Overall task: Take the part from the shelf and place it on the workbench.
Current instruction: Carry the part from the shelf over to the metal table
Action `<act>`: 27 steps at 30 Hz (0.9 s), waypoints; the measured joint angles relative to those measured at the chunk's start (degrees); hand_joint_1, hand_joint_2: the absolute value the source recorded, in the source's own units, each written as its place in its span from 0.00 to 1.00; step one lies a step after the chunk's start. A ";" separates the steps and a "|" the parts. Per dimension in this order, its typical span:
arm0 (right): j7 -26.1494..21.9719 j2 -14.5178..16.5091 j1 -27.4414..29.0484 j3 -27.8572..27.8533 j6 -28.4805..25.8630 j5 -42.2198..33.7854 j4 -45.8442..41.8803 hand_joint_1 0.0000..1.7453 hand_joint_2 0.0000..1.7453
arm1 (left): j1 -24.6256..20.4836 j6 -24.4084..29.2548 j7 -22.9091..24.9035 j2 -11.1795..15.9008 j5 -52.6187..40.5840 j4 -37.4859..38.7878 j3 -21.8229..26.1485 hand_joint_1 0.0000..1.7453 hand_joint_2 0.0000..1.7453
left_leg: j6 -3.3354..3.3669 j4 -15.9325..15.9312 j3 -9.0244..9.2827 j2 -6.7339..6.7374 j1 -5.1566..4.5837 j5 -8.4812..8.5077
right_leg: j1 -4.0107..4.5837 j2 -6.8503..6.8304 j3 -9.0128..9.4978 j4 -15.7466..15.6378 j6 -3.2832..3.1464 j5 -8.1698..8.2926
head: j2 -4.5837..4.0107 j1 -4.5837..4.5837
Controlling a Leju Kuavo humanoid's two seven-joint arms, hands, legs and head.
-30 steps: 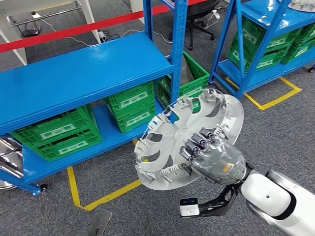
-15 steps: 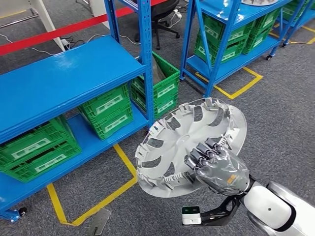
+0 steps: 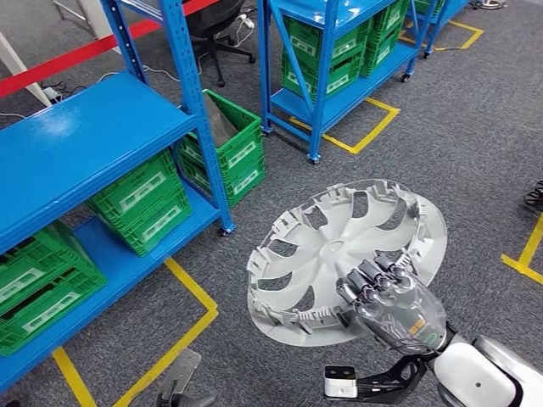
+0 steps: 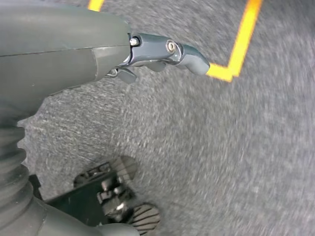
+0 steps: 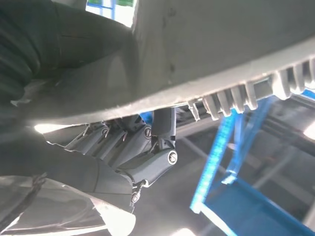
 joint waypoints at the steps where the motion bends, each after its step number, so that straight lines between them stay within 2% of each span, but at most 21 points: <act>1: 0.39 0.00 0.61 -0.59 -0.14 0.20 -0.01 1.00 1.00 | -0.10 -0.20 0.28 0.06 -0.63 0.00 -0.49 0.00 1.00 | -0.27 0.86 -0.28 -1.05 0.16 -0.82 | -0.11 0.61 -0.04 -0.07 -0.33 0.11 | 0.00 0.01; 2: 0.69 0.02 1.06 -1.22 -0.25 0.32 -0.01 1.00 1.00 | -0.17 -0.36 0.49 0.15 -1.20 0.00 -0.94 0.00 1.00 | -0.51 2.85 -1.03 -2.56 0.30 -2.23 | -0.24 1.21 -0.05 -0.16 -0.67 0.22 | 0.00 -0.03; 4: 1.04 0.16 1.63 -2.41 -0.31 0.48 0.07 1.00 1.00 | -0.03 -0.62 0.89 0.45 -2.08 0.00 -1.76 0.00 1.00 | -0.72 10.30 -4.19 -5.54 0.46 -6.14 | -0.32 2.50 -0.16 -0.21 -1.13 0.38 | 0.00 -0.04; 5: 1.21 0.32 1.85 -2.99 -0.31 0.54 0.15 1.00 1.00 | 0.12 -0.73 1.18 0.66 -2.42 0.00 -2.12 0.00 1.00 | -0.72 14.28 -5.96 -6.04 0.45 -7.69 | -0.28 3.27 -0.24 -0.20 -1.25 0.44 | 0.00 -0.04; 6: 1.41 0.55 2.11 -3.58 -0.29 0.59 0.29 1.00 1.00 | 0.25 -0.83 1.55 0.88 -2.74 0.00 -2.47 0.00 1.00 | -0.66 16.91 -7.18 -6.22 0.44 -8.30 | -0.24 4.10 -0.30 -0.17 -1.32 0.51 | 0.00 -0.02; 7: 1.60 0.83 2.38 -4.18 -0.26 0.64 0.47 1.00 1.00 | 0.33 -0.97 1.94 1.12 -3.02 0.00 -2.80 0.00 1.00 | -0.54 17.44 -7.48 -6.32 0.42 -7.76 | -0.20 4.97 -0.33 -0.14 -1.34 0.57 | 0.00 -0.02; 8: 1.77 1.17 2.66 -4.81 -0.20 0.73 0.69 1.00 1.00 | 0.34 -1.12 2.32 1.36 -3.35 0.00 -3.13 0.00 1.00 | -0.34 15.51 -6.65 -6.54 0.42 -6.10 | -0.18 5.84 -0.35 -0.08 -1.31 0.64 | 0.00 -0.02; 9: 1.94 1.58 2.94 -5.48 -0.13 0.90 0.91 1.00 1.00 | 0.30 -1.35 2.69 1.60 -3.76 -0.01 -3.50 0.00 1.00 | -0.05 11.65 -4.95 -7.32 0.42 -3.70 | -0.19 6.69 -0.35 -0.02 -1.24 0.71 | 0.00 -0.03; 11: 2.28 2.52 3.26 -6.85 0.02 1.46 1.36 1.00 1.00 | 0.19 -1.82 3.12 2.13 -4.51 -0.01 -4.27 0.00 1.00 | 0.63 3.76 -1.56 -10.75 0.60 -0.29 | -0.30 8.22 -0.66 0.18 -0.87 0.92 | 0.00 0.04; 12: 2.46 2.93 3.34 -7.49 0.08 1.78 1.55 1.00 1.00 | 0.14 -2.01 3.25 2.30 -4.76 -0.01 -4.62 0.00 1.00 | 0.79 1.46 -0.66 -12.10 0.61 0.35 | -0.47 8.93 -1.00 0.26 -0.54 1.11 | 0.00 -0.01; 13: 2.59 3.25 3.42 -8.02 0.14 2.07 1.73 1.00 1.00 | 0.11 -2.10 3.30 2.42 -4.87 -0.01 -4.91 0.00 1.00 | 0.84 0.62 -0.43 -12.80 0.61 0.28 | -0.67 9.57 -1.39 0.29 -0.17 1.32 | 0.00 -0.01; 16: 2.74 3.82 3.80 -9.05 0.23 2.59 2.03 1.00 1.00 | -0.06 -2.16 3.39 2.43 -4.91 -0.07 -5.46 0.00 1.00 | 0.92 -0.04 -0.36 -11.32 0.50 0.57 | -1.08 10.87 -2.16 0.07 0.77 1.86 | 0.00 -0.09; 17: 2.74 3.95 3.95 -9.32 0.24 2.73 2.07 1.00 1.00 | -0.22 -2.18 3.36 2.41 -4.92 -0.10 -5.57 0.00 1.00 | 1.10 -0.44 -0.22 -10.59 0.58 0.84 | -0.97 9.86 -2.58 0.46 0.95 1.56 | 0.00 -0.06; 18: 2.74 4.09 4.08 -9.60 0.25 2.89 2.11 1.00 1.00 | -0.41 -2.24 3.30 2.36 -4.94 -0.15 -5.71 0.00 1.00 | 1.32 -0.85 -0.10 -9.76 0.65 1.12 | -0.84 8.17 -3.44 1.85 1.13 0.65 | 0.00 0.08; 20: 2.75 4.46 4.23 -10.04 0.28 3.28 2.21 1.00 1.00 | -0.61 -2.47 3.18 2.25 -5.01 -0.21 -6.08 0.00 1.00 | 1.60 -1.19 -0.03 -8.02 0.57 1.36 | -0.68 4.10 -6.38 7.90 1.51 -2.70 | 0.00 0.31; 22: 2.82 4.92 4.46 -10.25 0.30 3.75 2.35 1.00 1.00 | -0.58 -2.69 3.15 2.16 -5.07 -0.22 -6.50 0.00 1.00 | 1.69 -1.14 -0.12 -6.15 0.43 1.32 | -0.86 2.72 -9.28 14.41 2.01 -5.29 | 0.00 0.36; 23: 2.84 5.06 4.78 -10.38 0.30 4.02 2.40 1.00 1.00 | -0.61 -2.73 3.15 2.08 -5.08 -0.23 -6.64 0.00 1.00 | 1.67 -1.12 -0.14 -5.22 0.41 1.26 | -0.94 2.49 -9.57 15.38 2.21 -5.26 | 0.00 0.35; 24: 2.84 5.12 5.22 -10.55 0.27 4.24 2.44 1.00 1.00 | -0.72 -2.72 3.15 1.95 -5.07 -0.24 -6.75 0.00 1.00 | 1.59 -1.08 -0.13 -4.36 0.42 1.17 | -1.01 2.23 -8.65 14.05 2.35 -4.26 | 0.00 0.37; 25: 2.82 5.15 5.71 -10.76 0.25 4.41 2.45 1.00 1.00 | -0.88 -2.68 3.15 1.79 -5.07 -0.26 -6.85 0.00 1.00 | 1.44 -1.01 -0.10 -3.58 0.43 1.04 | -1.06 1.63 -6.62 10.67 2.44 -2.61 | 0.00 0.37; 26: 2.80 5.15 6.13 -11.00 0.23 4.51 2.43 1.00 1.00 | -1.04 -2.64 3.15 1.66 -5.06 -0.28 -6.93 0.00 1.00 | 1.20 -0.91 -0.04 -2.88 0.40 0.86 | -0.97 0.36 -4.30 6.51 2.44 -1.32 | 0.00 0.37; 27: 2.78 5.17 6.47 -11.17 0.18 4.56 2.40 1.00 1.00 | -1.18 -2.60 3.15 1.56 -5.03 -0.30 -7.00 0.00 1.00 | 0.90 -0.74 -0.02 -2.26 0.26 0.66 | -0.86 -0.70 -2.24 3.01 2.16 -0.28 | 0.00 0.36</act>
